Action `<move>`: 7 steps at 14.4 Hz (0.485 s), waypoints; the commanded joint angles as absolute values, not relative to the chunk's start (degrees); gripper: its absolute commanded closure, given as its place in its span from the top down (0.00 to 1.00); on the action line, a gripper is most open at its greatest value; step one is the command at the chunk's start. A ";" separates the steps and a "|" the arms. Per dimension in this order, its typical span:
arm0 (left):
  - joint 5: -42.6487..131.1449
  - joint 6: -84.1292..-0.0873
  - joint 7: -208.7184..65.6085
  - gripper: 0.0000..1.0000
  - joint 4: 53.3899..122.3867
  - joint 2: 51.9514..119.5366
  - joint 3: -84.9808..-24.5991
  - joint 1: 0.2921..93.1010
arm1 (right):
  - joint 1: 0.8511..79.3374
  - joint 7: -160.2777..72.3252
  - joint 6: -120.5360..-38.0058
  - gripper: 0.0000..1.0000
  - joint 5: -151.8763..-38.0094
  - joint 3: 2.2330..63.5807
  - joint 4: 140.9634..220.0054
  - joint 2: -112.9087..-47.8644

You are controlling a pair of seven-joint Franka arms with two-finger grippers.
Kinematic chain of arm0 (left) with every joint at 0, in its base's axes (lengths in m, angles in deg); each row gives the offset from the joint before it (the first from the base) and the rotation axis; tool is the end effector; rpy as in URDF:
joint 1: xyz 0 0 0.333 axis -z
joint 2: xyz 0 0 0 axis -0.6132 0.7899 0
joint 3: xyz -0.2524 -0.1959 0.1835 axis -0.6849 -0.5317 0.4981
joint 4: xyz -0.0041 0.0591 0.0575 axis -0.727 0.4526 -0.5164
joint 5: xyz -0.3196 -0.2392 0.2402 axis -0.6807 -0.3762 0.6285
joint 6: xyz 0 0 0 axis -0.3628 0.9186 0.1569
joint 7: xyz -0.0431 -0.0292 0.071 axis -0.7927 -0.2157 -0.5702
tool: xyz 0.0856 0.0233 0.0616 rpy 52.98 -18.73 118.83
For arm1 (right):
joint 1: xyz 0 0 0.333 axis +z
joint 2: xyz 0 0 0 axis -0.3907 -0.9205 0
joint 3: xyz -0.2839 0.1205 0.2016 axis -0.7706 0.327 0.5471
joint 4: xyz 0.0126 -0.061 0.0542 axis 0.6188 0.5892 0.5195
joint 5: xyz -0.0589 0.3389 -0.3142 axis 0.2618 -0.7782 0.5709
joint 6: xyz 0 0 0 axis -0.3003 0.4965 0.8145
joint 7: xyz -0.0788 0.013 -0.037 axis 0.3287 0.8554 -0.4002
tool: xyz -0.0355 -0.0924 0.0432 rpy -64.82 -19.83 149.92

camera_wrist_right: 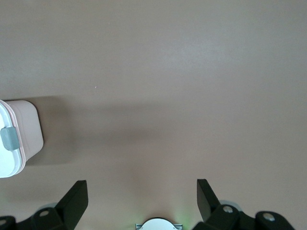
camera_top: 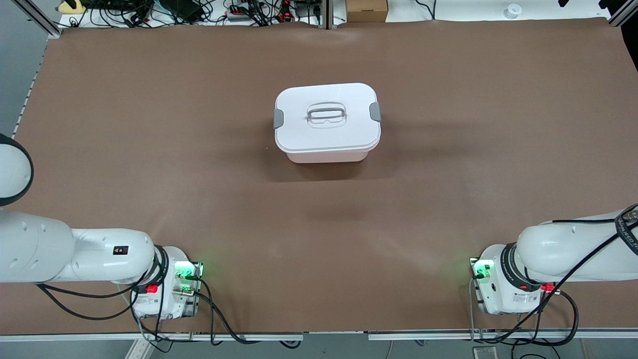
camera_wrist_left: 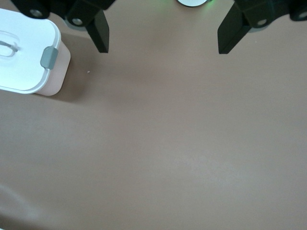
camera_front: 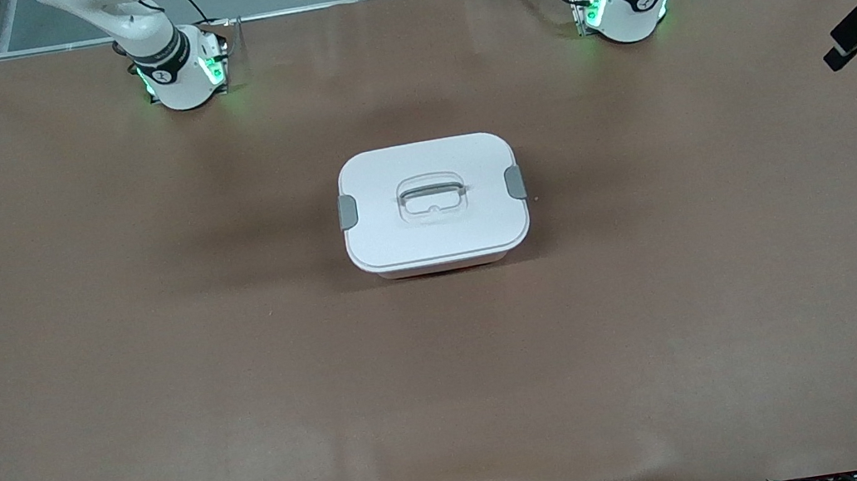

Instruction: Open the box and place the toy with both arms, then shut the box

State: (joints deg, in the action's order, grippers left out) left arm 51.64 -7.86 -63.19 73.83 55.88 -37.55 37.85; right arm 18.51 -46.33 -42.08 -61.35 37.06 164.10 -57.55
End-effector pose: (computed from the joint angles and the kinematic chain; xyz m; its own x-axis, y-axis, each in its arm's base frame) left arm 0.5862 -0.0142 0.7522 0.9719 0.2348 0.0171 0.2342 -0.9717 0.0317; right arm 0.6085 -0.0543 0.7226 0.9957 -0.0421 -0.0826 -0.0472 -0.9970 -0.0617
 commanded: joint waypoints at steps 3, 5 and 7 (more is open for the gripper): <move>51.39 -7.83 -68.07 1.00 75.01 56.78 -36.90 38.70 | 18.25 -46.28 -41.70 1.00 -62.23 37.21 163.90 -57.63; 51.66 -7.83 -68.16 1.00 75.01 56.78 -36.99 38.88 | 18.25 -46.28 -41.78 1.00 -62.23 37.21 163.90 -57.63; 52.18 -8.00 -68.25 1.00 75.10 56.96 -37.08 38.88 | 18.25 -46.28 -41.70 1.00 -62.23 37.21 163.90 -57.63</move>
State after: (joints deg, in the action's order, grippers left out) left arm 51.64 -7.84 -67.04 74.92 57.23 -37.56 38.23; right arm 18.51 -46.33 -42.08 -61.35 37.06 164.10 -57.56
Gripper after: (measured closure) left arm 0.000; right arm 0.000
